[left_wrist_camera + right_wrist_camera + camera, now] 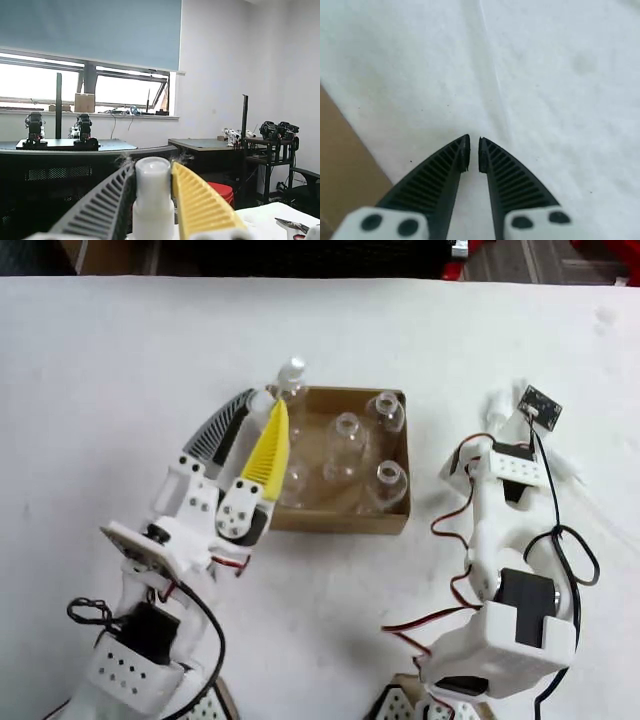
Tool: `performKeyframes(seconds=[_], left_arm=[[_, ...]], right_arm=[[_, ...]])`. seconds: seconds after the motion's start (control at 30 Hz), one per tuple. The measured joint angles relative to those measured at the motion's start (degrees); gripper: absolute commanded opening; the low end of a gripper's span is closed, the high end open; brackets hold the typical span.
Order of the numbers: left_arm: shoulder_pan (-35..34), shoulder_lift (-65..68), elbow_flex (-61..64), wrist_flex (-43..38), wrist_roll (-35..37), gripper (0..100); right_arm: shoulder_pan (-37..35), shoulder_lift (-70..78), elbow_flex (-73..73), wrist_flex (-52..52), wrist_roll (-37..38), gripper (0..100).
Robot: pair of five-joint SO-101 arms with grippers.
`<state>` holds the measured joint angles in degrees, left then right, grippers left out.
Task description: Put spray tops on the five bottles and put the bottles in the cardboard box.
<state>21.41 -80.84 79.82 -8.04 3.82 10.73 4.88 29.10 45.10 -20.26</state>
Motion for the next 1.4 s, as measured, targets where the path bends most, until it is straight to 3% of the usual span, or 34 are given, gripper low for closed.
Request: performKeyframes(seconds=[0.37, 0.6, 0.77, 0.83, 1.23, 1.4], left_arm=[[-0.1, 7.7, 0.4, -3.6, 0.0, 2], [0.4, 7.9, 9.8, -10.0, 0.0, 3], [0.3, 7.9, 16.4, -15.6, 0.0, 20], [0.3, 8.0, 17.3, -15.7, 0.0, 25], [0.0, 8.1, 17.3, -13.8, 0.0, 25], [-1.8, 3.7, 15.5, -11.8, 4.0, 25]], right_arm=[[0.0, 0.0, 0.0, 0.0, 0.0, 2.1], [0.0, 0.0, 0.0, 0.0, 0.0, 2.1], [0.0, 0.0, 0.0, 0.0, 0.0, 2.1], [0.0, 0.0, 0.0, 0.0, 0.0, 2.1], [0.0, 0.0, 0.0, 0.0, 0.0, 2.1], [0.0, 0.0, 0.0, 0.0, 0.0, 2.1]])
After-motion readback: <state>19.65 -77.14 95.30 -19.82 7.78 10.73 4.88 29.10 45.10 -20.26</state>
